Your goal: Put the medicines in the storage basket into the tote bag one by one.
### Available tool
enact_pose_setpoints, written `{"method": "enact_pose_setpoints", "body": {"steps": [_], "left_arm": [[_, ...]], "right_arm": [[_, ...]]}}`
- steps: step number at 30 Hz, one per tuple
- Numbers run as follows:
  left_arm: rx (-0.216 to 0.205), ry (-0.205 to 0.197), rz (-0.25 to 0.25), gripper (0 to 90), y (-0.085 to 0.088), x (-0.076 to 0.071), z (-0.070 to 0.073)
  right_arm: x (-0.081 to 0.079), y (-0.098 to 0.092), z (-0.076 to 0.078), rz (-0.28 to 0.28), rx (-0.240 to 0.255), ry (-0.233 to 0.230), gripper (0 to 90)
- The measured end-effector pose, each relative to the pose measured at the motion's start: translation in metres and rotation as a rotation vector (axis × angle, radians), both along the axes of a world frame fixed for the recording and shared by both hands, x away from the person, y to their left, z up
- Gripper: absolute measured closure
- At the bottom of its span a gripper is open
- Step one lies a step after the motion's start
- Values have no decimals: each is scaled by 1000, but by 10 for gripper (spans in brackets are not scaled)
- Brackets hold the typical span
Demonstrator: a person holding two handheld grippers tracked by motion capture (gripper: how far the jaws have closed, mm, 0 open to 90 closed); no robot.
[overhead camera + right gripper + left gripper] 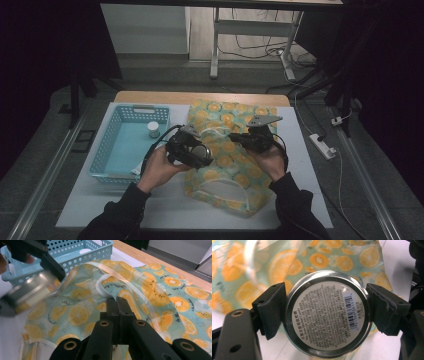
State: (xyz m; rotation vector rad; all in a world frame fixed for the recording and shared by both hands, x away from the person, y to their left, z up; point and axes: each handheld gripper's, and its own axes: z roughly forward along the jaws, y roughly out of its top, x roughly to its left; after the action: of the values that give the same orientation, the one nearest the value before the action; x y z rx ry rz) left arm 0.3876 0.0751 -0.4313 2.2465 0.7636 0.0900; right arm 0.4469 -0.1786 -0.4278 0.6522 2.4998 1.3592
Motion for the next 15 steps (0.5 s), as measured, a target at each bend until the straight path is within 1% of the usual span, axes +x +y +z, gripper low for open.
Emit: {"method": "enact_pose_setpoints", "body": {"steps": [2, 7, 9, 15], "left_arm": [[2, 5, -10, 207, -8, 2, -3], [23, -3, -23, 206, -22, 7, -11], [24, 2, -34, 206, -26, 10, -15], [31, 12, -42, 206, -41, 18, -26]], "right_arm": [[0, 0, 0, 1, 2, 0, 900], [0, 0, 0, -1, 2, -1, 900], [0, -1, 0, -1, 2, -2, 900], [0, -1, 0, -2, 6, -4, 900]]}}
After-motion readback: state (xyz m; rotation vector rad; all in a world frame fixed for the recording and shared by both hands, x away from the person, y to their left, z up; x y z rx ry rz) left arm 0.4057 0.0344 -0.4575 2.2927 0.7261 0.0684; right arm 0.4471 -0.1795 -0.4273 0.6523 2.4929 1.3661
